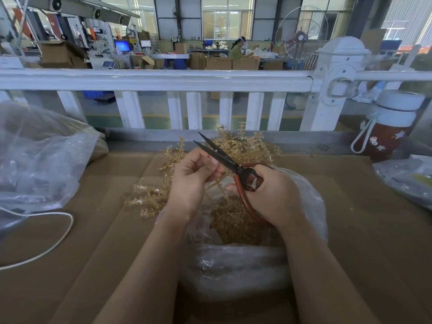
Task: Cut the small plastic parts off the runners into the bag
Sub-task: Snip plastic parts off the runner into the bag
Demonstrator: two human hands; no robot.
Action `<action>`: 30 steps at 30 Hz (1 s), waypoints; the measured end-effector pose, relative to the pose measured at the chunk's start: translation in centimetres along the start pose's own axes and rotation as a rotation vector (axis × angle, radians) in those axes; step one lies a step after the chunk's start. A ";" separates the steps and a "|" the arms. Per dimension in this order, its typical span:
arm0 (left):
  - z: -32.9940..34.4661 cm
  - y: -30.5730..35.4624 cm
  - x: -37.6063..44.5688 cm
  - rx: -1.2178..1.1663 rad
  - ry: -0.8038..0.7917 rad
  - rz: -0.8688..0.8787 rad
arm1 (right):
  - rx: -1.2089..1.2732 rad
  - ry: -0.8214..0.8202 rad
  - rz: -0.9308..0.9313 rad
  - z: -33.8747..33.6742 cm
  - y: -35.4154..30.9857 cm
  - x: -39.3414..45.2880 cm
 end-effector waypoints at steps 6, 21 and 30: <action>0.0 0.0 0.0 0.010 0.007 0.009 | 0.002 -0.004 0.008 0.1 0.1 0.0; 0.0 0.1 0.0 0.016 0.031 -0.002 | 0.021 -0.030 0.028 0.1 0.1 0.0; -0.8 0.9 0.6 -0.194 0.204 -0.077 | 0.067 0.082 0.102 0.3 0.5 -0.2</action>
Point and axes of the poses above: each hand's wrist, its own x-axis towards the middle knuckle, its own z-axis out of the palm, y = z × x, the point moved 1 cm from there along x, towards the middle knuckle, and after that the axes turned 14 degrees about y, right-handed, at the moved point
